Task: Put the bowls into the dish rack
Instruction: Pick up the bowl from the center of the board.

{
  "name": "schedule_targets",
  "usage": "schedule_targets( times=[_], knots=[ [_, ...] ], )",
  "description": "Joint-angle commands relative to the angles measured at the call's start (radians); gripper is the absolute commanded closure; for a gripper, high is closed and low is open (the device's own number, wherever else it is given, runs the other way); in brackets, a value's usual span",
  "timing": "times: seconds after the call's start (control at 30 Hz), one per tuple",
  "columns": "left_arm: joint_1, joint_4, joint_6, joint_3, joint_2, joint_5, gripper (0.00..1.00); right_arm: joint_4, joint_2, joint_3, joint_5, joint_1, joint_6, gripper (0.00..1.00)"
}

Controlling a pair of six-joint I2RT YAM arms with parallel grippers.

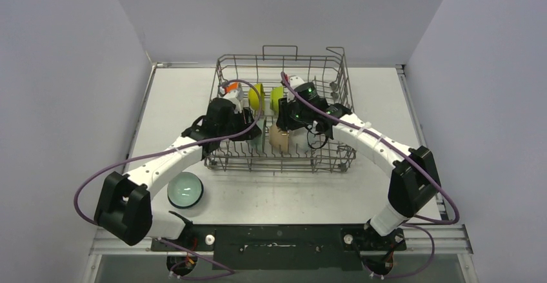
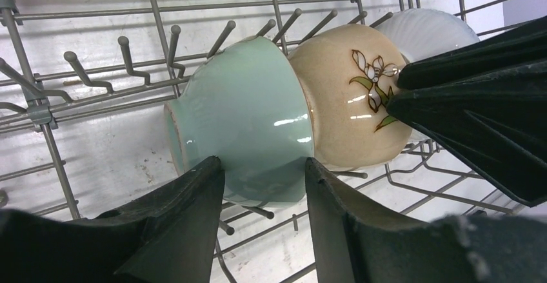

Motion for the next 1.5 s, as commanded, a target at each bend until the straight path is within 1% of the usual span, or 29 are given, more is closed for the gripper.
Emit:
schedule_targets(
  times=[0.0, 0.13, 0.2, 0.37, 0.4, 0.53, 0.67, 0.8, 0.9, 0.93, 0.97, 1.0, 1.17, 1.3, 1.47],
  knots=[
    [-0.021, 0.022, 0.009, 0.019, 0.049, 0.007, 0.55, -0.018, 0.014, -0.029, 0.014, -0.005, 0.004, 0.75],
    [-0.027, 0.025, 0.009, 0.019, 0.037, 0.006, 0.55, -0.022, 0.018, -0.024, 0.012, -0.006, 0.001, 0.76],
    [-0.027, 0.025, 0.010, 0.028, 0.019, 0.006, 0.52, -0.020, 0.012, -0.012, 0.006, -0.006, -0.008, 0.74],
    [-0.022, 0.036, 0.026, 0.067, -0.062, 0.010, 0.37, 0.004, -0.026, 0.024, -0.029, -0.007, -0.025, 0.61],
    [-0.019, 0.039, 0.028, 0.075, -0.083, 0.007, 0.32, 0.014, -0.037, 0.026, -0.034, -0.007, -0.028, 0.58],
    [0.001, 0.046, 0.042, 0.088, -0.174, 0.002, 0.18, 0.058, -0.091, 0.015, -0.054, -0.007, -0.023, 0.45],
    [0.047, 0.021, 0.046, 0.075, -0.278, 0.001, 0.11, 0.088, -0.133, -0.008, -0.067, -0.007, -0.020, 0.37],
    [0.120, -0.055, 0.059, 0.057, -0.372, -0.005, 0.07, 0.098, -0.145, -0.023, -0.079, -0.007, -0.027, 0.32],
    [0.171, -0.136, 0.071, 0.042, -0.450, -0.045, 0.02, 0.101, -0.143, -0.028, -0.087, -0.007, -0.030, 0.30],
    [0.186, -0.169, 0.073, 0.038, -0.473, -0.067, 0.04, 0.102, -0.142, -0.030, -0.089, -0.007, -0.032, 0.28],
    [0.206, -0.205, 0.072, 0.037, -0.494, -0.089, 0.04, 0.104, -0.141, -0.033, -0.090, -0.007, -0.033, 0.24],
    [0.230, -0.240, 0.074, 0.037, -0.508, -0.098, 0.04, 0.103, -0.138, -0.034, -0.092, -0.007, -0.035, 0.22],
    [0.339, -0.398, 0.070, 0.033, -0.540, -0.111, 0.04, 0.100, -0.127, -0.031, -0.093, -0.008, -0.040, 0.19],
    [0.413, -0.480, -0.017, 0.012, -0.552, -0.156, 0.04, 0.098, -0.122, -0.030, -0.093, -0.009, -0.043, 0.17],
    [0.509, -0.550, -0.198, -0.059, -0.572, -0.181, 0.04, 0.086, -0.122, -0.035, -0.076, -0.007, -0.049, 0.17]
  ],
)
